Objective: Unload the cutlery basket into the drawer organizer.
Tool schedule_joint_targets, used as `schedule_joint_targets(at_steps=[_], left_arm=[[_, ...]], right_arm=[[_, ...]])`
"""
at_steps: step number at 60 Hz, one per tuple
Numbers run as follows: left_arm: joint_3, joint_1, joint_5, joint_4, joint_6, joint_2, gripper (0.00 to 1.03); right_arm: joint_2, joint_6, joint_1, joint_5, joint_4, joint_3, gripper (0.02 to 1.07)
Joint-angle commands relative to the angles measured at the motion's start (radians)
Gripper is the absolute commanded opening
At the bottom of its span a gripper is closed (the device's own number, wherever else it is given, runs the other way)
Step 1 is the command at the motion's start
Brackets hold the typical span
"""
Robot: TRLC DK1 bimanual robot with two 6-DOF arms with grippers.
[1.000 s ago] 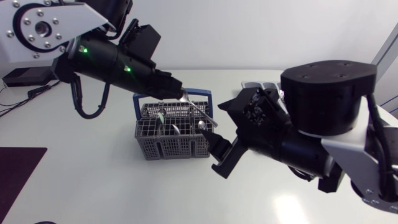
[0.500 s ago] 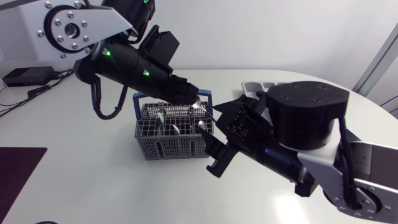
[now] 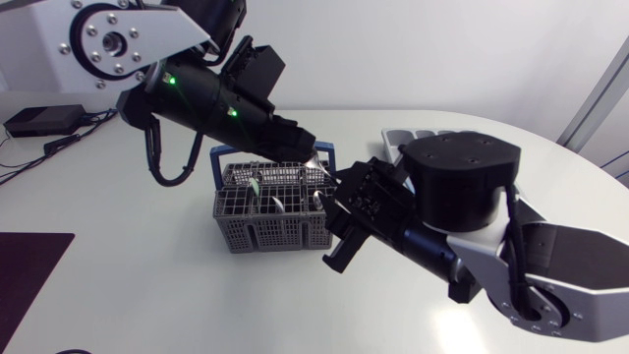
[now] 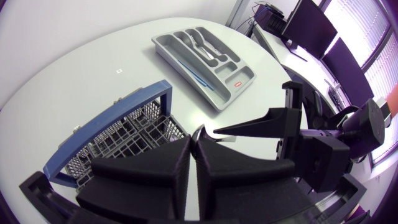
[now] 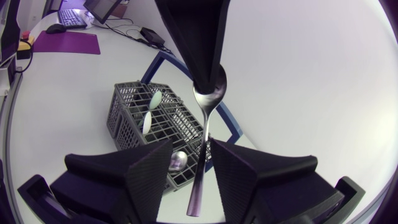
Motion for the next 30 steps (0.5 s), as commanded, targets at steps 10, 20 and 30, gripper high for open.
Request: schedule_joint_targets(at_steps=[10, 20, 30], left_arm=[[0.003, -0.009, 0.011, -0.007, -0.023, 0.017, 0.06], [-0.002, -0.017, 0.009, -0.005, -0.021, 0.017, 0.06], [-0.016, -0.023, 0.009, -0.001, -0.020, 0.018, 0.06]], right_arm=[[0.007, -0.015, -0.006, 0.022, 0.013, 0.022, 0.38], [0.007, -0.013, -0.006, 0.027, 0.011, 0.036, 0.38], [0.009, -0.012, -0.006, 0.035, 0.005, 0.054, 0.38]])
